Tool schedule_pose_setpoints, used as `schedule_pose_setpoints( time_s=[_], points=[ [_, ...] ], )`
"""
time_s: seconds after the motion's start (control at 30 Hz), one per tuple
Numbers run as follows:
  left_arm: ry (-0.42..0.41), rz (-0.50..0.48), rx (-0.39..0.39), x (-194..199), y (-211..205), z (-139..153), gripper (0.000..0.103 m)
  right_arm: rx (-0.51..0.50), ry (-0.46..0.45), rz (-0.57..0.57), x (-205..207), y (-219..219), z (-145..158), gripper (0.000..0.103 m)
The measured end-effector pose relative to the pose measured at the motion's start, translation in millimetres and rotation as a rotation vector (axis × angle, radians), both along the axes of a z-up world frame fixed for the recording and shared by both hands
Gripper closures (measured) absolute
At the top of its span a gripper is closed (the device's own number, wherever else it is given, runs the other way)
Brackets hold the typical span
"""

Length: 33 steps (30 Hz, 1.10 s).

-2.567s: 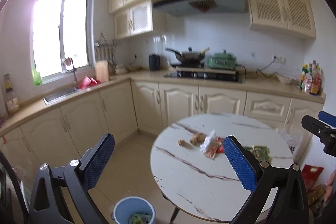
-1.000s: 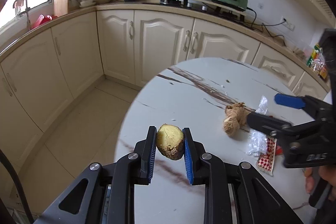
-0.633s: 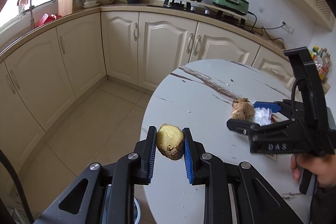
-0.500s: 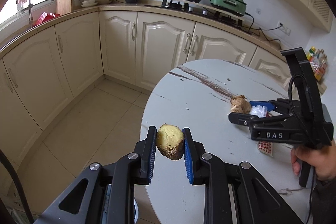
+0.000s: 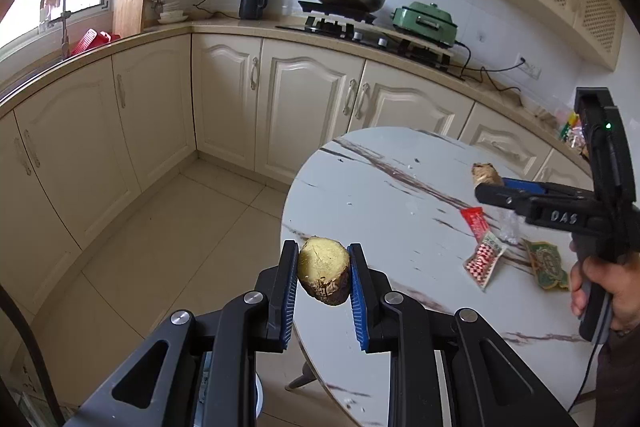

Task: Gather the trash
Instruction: 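Grasp the potato piece with the left gripper while the right gripper grasps the ginger root, then carry the potato piece and ginger root over the blue bucket and open both grippers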

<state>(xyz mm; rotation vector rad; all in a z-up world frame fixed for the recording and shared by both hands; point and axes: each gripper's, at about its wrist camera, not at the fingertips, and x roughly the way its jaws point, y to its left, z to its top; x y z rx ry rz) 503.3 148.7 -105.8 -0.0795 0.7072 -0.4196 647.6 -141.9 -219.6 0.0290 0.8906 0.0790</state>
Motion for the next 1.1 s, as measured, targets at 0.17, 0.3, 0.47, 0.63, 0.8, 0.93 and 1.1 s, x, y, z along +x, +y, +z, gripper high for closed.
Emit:
schedule_pose_setpoints(
  time_s=[0.17, 0.3, 0.47, 0.63, 0.8, 0.93, 1.1],
  points=[
    [-0.031, -0.012, 0.001, -44.3, 12.2, 14.6, 0.083, 0.093, -0.002, -0.003, -46.0, -8.1, 19.5, 0.037],
    [-0.049, -0.020, 0.000, -82.8, 18.1, 23.8, 0.083, 0.021, 0.057, 0.041, -88.4, 7.8, 1.7, 0.037],
    [-0.058, -0.031, 0.010, -122.0, 21.5, 31.5, 0.083, 0.002, 0.088, 0.056, -118.9, 13.1, -26.7, 0.037],
    [-0.053, -0.035, 0.014, -146.9, 22.3, 38.1, 0.083, -0.027, 0.072, 0.075, -117.3, 14.7, -34.4, 0.032],
    [-0.042, -0.039, 0.019, -153.1, 20.6, 43.4, 0.083, -0.025, 0.149, 0.079, -113.1, 13.2, -52.5, 0.031],
    [-0.037, -0.048, 0.019, -149.2, 16.7, 44.8, 0.083, -0.036, 0.143, 0.097, -116.0, 16.6, -59.8, 0.035],
    [-0.026, -0.053, 0.005, -136.2, 20.4, 44.3, 0.083, -0.077, 0.115, 0.112, -114.3, 29.9, -57.3, 0.046]
  ],
)
